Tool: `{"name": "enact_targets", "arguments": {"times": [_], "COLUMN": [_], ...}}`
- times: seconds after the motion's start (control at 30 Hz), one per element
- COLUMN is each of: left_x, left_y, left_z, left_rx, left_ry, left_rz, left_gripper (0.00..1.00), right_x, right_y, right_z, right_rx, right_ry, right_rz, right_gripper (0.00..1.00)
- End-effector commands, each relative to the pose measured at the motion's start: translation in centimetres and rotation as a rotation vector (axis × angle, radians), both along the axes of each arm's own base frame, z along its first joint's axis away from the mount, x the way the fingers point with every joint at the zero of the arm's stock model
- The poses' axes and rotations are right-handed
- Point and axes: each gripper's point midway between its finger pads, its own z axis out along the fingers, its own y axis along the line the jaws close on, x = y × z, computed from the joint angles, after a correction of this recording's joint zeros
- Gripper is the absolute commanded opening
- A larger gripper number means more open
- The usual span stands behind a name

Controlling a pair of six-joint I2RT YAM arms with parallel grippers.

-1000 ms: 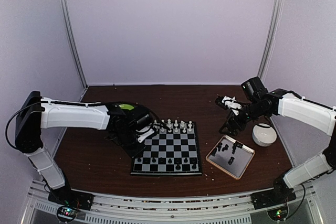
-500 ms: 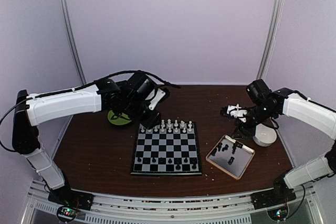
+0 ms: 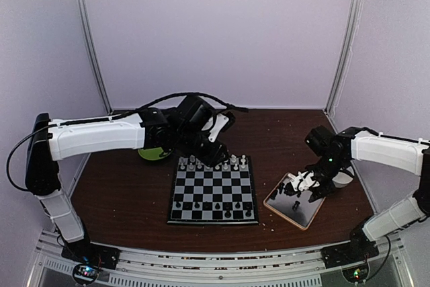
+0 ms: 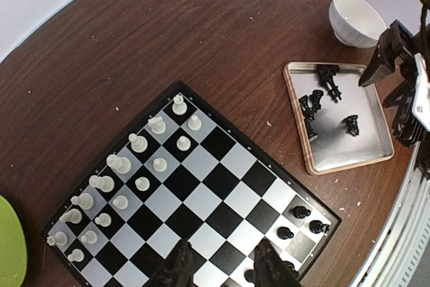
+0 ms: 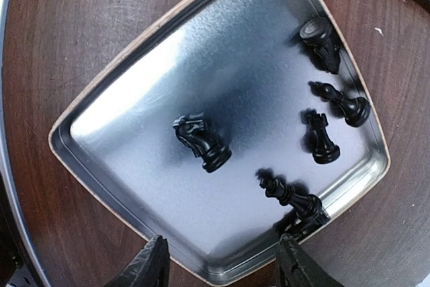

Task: Set up the chess pieces on the board
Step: Pick up the knight from the storage box.

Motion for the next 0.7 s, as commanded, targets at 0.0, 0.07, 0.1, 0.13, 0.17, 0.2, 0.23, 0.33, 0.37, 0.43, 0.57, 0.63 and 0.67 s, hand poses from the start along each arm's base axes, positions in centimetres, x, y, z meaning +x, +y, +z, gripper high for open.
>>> {"name": "enact_targets", "arguments": {"times": [0.0, 0.07, 0.1, 0.13, 0.17, 0.2, 0.23, 0.33, 0.37, 0.43, 0.57, 0.63, 0.67], "left_x": [0.3, 0.2, 0.2, 0.2, 0.2, 0.2, 0.2, 0.1, 0.1, 0.0, -0.2, -0.2, -0.2], "left_y": [-0.9, -0.9, -0.8, -0.8, -0.8, -0.8, -0.8, -0.7, -0.6, -0.5, -0.2, -0.2, -0.2], "left_z": [0.4, 0.1, 0.0, 0.0, 0.0, 0.0, 0.0, -0.1, -0.2, -0.3, -0.8, -1.0, -1.0], "left_rx": [-0.069, -0.071, -0.071, -0.071, -0.072, -0.073, -0.072, -0.069, -0.069, -0.069, -0.069, -0.067, -0.068], "left_ry": [0.011, 0.018, 0.020, 0.021, 0.021, 0.020, 0.021, 0.021, 0.023, 0.026, 0.033, 0.038, 0.039], "left_rz": [0.023, 0.024, 0.026, 0.027, 0.027, 0.027, 0.027, 0.030, 0.031, 0.035, 0.039, 0.039, 0.040], "left_gripper": [0.32, 0.32, 0.32, 0.32, 0.32, 0.32, 0.32, 0.32, 0.32, 0.32, 0.32, 0.32, 0.32], "right_x": [0.6, 0.5, 0.5, 0.5, 0.6, 0.6, 0.6, 0.6, 0.6, 0.6, 0.7, 0.8, 0.8], "right_y": [0.5, 0.8, 0.9, 1.1, 1.3, 1.4, 1.6, 2.0, 2.0, 2.1, 2.3, 2.4, 2.4], "right_z": [-0.7, -1.2, -1.4, -1.6, -1.7, -1.9, -2.1, -2.7, -2.9, -3.3, -3.6, -3.8, -3.9], "right_rx": [-0.054, -0.069, -0.077, -0.082, -0.087, -0.093, -0.101, -0.128, -0.135, -0.149, -0.160, -0.164, -0.168], "right_ry": [-0.035, -0.030, -0.030, -0.035, -0.035, -0.035, -0.033, -0.018, -0.013, -0.003, 0.005, 0.012, 0.017], "right_rz": [0.108, 0.131, 0.141, 0.152, 0.159, 0.168, 0.175, 0.193, 0.197, 0.204, 0.204, 0.202, 0.202], "right_gripper": [0.55, 0.55, 0.56, 0.56, 0.56, 0.56, 0.55, 0.49, 0.47, 0.43, 0.39, 0.38, 0.38]}}
